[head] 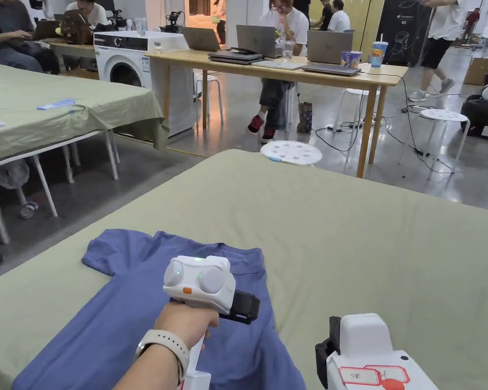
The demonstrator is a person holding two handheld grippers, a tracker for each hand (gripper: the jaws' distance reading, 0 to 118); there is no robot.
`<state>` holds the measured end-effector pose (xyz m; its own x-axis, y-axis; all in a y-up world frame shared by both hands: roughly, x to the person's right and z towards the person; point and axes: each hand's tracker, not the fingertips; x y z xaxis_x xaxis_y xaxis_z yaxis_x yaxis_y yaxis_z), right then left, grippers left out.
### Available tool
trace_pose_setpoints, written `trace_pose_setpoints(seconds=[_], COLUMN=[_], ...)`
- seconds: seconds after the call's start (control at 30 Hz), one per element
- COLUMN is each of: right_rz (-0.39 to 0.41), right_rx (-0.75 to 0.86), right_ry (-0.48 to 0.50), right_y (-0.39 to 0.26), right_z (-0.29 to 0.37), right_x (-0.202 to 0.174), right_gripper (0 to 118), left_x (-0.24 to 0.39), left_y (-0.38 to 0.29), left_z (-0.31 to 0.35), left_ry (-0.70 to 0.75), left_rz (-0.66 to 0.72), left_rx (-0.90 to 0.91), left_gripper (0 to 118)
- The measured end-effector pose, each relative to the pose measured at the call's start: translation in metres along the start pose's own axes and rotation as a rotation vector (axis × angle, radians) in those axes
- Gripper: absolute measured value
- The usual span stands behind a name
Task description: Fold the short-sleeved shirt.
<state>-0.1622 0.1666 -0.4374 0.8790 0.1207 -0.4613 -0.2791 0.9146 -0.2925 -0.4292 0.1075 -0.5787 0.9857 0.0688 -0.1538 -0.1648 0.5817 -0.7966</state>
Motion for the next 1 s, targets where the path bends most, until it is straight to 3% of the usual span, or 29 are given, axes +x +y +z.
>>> trace_pose_setpoints(seconds=[0.07,0.13,0.23,0.3,0.33,0.37,0.4,0.5,0.63,0.73,1.0], right_rz=[0.000,-0.001,-0.002,-0.012,-0.016,-0.020,-0.028,-0.032,-0.060,-0.111,-0.162], right_rx=[-0.004,-0.010,-0.029,-0.037,-0.041,-0.039,-0.039,-0.027,-0.013,0.014,0.033], right_ry=[-0.005,-0.011,-0.023,-0.032,-0.035,-0.040,-0.045,-0.062,-0.110,-0.186,-0.385], right_y=[-0.004,-0.001,-0.007,-0.014,-0.015,-0.015,-0.013,-0.012,-0.009,-0.005,-0.026], right_z=[-0.005,-0.002,-0.004,-0.008,-0.007,-0.005,-0.003,0.012,0.042,0.075,0.176], right_x=[0.003,0.005,0.013,0.019,0.023,0.025,0.028,0.040,0.068,0.095,0.182], right_gripper=[0,0,0,0,0,0,0,0,0,0,0], left_x=[0.009,0.015,0.024,0.037,0.037,0.041,0.044,0.037,0.062,0.097,0.307], left_y=[0.002,-0.002,-0.017,-0.021,-0.021,-0.021,-0.023,-0.023,-0.001,0.016,0.024], left_z=[-0.010,-0.024,-0.045,-0.043,-0.037,-0.031,-0.029,-0.015,0.027,0.058,0.131], left_ry=[-0.009,0.012,0.000,0.079,0.085,0.064,0.111,0.077,0.114,-0.056,-0.376], left_rz=[-0.023,-0.016,0.012,-0.116,-0.120,-0.137,-0.161,-0.085,-0.110,-0.073,-0.274], left_rx=[0.006,-0.048,-0.058,-0.032,-0.038,-0.024,-0.003,-0.009,0.094,0.138,0.264], left_gripper=[105,106,73,70,59,23,0,0,0,0,0])
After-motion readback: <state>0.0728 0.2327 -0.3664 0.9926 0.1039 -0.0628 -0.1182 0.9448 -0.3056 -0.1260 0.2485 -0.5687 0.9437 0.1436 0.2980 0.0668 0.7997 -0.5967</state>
